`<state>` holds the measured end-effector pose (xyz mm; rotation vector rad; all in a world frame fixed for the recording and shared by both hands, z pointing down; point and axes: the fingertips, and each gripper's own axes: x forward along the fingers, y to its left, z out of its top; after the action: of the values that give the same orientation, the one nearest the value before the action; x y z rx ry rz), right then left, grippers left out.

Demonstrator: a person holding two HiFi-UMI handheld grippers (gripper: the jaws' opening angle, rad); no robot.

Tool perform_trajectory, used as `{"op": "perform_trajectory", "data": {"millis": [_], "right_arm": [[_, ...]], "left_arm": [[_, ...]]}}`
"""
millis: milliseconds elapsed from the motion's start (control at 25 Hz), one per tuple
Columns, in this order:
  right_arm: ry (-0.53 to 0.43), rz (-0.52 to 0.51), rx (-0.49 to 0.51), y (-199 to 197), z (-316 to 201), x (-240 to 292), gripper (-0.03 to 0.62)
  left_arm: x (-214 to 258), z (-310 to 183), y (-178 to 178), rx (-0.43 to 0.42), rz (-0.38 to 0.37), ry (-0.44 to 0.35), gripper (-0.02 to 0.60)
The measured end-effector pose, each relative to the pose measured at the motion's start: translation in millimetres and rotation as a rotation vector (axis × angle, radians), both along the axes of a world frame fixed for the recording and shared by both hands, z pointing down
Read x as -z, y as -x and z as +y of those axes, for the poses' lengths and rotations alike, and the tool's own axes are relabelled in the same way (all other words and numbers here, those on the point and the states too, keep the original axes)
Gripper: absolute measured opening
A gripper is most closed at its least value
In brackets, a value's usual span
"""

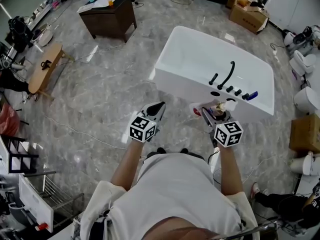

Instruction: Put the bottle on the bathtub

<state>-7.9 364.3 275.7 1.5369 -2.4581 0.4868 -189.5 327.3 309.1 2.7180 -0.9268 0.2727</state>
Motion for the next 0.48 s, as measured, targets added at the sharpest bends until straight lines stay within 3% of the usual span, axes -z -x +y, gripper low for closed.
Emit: {"op": "perform_trajectory", "data": {"millis": [480], "right_arm": [[-0.008, 0.002, -0.045, 11.2, -3.3, 1.0, 0.241]], "left_arm": [[-0.5, -11.4, 13.7, -0.032, 0.013, -0.004, 0.008]]}}
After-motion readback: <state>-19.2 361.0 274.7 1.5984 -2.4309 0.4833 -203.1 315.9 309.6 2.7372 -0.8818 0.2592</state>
